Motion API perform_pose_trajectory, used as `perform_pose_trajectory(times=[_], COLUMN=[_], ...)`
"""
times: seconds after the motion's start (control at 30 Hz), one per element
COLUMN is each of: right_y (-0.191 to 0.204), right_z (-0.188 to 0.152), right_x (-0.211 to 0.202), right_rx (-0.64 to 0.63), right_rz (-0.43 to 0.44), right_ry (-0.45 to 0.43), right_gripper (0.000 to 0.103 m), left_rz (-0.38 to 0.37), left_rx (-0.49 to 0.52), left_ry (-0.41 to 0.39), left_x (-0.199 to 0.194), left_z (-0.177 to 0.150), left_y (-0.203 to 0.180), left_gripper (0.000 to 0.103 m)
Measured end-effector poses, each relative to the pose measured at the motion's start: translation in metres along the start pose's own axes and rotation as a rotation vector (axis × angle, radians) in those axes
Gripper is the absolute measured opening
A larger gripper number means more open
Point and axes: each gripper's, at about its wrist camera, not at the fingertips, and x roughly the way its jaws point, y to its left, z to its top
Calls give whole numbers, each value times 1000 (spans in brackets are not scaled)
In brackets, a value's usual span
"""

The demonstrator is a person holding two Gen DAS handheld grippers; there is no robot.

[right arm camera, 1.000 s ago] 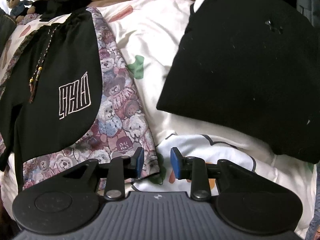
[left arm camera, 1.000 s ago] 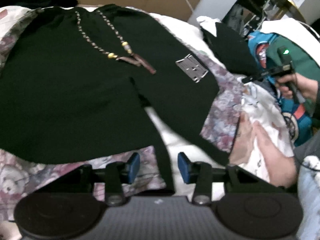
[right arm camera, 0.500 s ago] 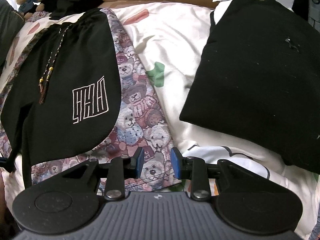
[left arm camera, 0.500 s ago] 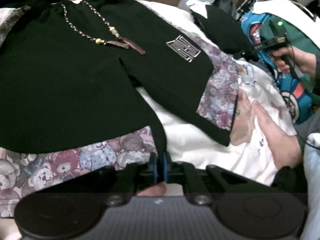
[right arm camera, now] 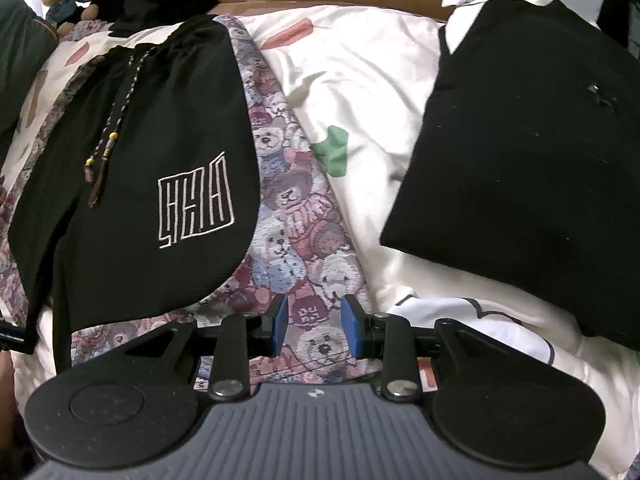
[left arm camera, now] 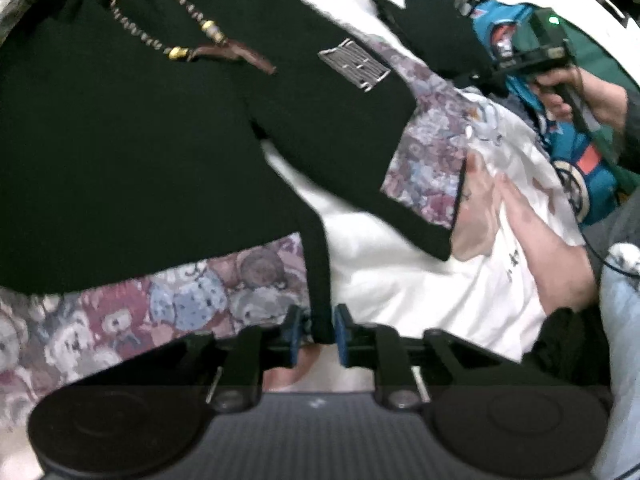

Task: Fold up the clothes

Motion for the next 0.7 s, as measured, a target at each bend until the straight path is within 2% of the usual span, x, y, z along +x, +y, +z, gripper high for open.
perform_pose_trajectory(times=[0.1, 0.23, 0.3, 0.37, 0.43, 0.67, 0.7], right_y=[5, 9, 15, 20, 22, 13, 12], right_z=[2, 9, 12, 13, 10, -9, -14], right_x=[1, 13, 20, 25, 34, 44, 44], right_rx=[-14, -8, -28, -51, -85, -92, -94], right_rz=[3, 14, 22, 22, -5, -22, -25], right_ry=[-1, 8, 14, 17, 31, 90, 130], right_gripper=[33, 33, 33, 33, 33, 33, 34], left_rz=[14, 79, 107, 98, 86, 86, 83], left_rx=[-42, -61, -83, -98, -126, -93, -86], left_ry=[-89, -118, -103, -90, -44, -14, -5], left_x=[-19, -22, -15, -10, 4, 2, -2], left_z=[11, 16, 14, 12, 5, -3, -5], left_y=[10, 19, 28, 32, 36, 27, 27], left_gripper=[45, 49, 47, 47, 47, 47, 45])
